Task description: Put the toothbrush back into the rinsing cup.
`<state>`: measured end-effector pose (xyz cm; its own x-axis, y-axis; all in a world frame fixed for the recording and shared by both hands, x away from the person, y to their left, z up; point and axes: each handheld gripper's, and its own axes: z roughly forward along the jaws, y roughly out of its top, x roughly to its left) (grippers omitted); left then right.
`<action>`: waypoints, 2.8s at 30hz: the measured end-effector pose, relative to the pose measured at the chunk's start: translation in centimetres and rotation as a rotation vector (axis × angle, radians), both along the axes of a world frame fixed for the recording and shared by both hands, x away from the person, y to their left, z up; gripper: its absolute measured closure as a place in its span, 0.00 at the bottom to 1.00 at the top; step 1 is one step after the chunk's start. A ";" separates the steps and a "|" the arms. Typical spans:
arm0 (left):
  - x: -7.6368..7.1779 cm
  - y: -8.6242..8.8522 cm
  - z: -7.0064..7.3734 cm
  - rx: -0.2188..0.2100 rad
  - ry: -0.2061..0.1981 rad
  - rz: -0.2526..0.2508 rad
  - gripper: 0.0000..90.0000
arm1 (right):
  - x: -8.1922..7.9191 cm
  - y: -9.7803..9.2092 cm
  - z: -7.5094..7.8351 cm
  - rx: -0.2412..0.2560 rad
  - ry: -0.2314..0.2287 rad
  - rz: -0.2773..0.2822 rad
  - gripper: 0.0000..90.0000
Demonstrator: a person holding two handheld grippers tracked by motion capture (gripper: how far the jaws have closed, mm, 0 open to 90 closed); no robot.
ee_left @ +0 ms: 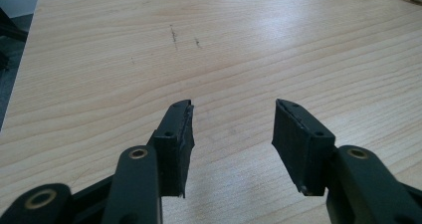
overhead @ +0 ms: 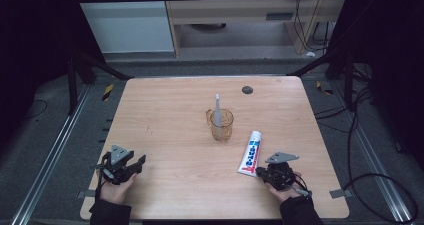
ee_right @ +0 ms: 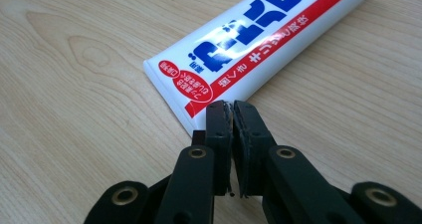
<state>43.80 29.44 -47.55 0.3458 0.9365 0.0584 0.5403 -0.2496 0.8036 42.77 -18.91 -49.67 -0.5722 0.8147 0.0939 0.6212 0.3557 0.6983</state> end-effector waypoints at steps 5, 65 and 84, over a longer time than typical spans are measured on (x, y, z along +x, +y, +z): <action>0.1 0.1 -0.1 0.003 0.002 0.006 0.54 | 0.2 0.6 -0.1 0.012 -0.001 0.014 0.95; 0.8 0.1 -0.4 0.023 -0.004 0.012 0.53 | 11.4 0.5 1.7 0.043 -0.133 -0.210 1.00; 0.7 0.2 -0.3 0.018 -0.014 0.016 0.53 | 9.6 -1.6 1.8 -0.023 -0.086 -0.207 0.99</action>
<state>44.54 29.67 -47.81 0.3298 0.9406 0.0802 0.5332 -0.2557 0.8064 52.37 -20.54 -47.89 -0.3979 0.9169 0.0317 0.6209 0.2436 0.7451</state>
